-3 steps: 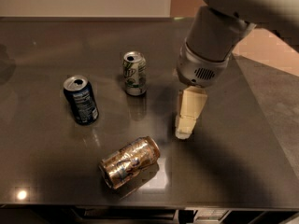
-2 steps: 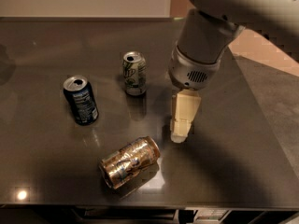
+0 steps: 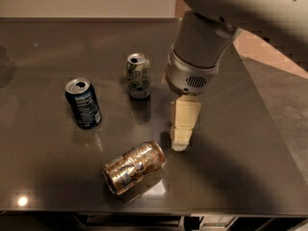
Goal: Place orange can upright
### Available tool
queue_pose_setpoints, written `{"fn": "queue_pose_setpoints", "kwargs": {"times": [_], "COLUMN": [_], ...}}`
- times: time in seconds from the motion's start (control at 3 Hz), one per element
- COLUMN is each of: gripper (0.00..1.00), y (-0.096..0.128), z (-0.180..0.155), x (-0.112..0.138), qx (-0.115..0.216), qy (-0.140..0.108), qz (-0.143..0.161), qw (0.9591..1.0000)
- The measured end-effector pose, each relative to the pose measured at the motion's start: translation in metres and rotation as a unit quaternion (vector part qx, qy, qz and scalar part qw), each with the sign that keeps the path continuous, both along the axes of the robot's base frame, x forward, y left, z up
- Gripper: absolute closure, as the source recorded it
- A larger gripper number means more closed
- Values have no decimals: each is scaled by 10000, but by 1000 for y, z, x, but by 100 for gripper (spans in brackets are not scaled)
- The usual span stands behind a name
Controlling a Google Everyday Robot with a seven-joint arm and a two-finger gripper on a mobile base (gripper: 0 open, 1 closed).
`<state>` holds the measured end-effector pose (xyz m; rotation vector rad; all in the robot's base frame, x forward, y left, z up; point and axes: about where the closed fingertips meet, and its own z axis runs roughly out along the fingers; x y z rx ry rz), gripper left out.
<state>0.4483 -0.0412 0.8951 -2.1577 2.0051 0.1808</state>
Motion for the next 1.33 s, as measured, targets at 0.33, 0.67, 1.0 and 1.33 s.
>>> {"fn": "queue_pose_setpoints", "kwargs": {"times": [0.33, 0.67, 1.0, 1.33], "gripper": [0, 0, 0, 0], "y": [2, 14, 31, 49], "z": [0, -6, -15, -26], "x": [2, -10, -32, -54], "qx": [-46, -213, -318, -421], "qy": [-12, -81, -162, -170], "qz": [76, 468, 1056, 1591], "qw": [10000, 9986, 9938, 9862]}}
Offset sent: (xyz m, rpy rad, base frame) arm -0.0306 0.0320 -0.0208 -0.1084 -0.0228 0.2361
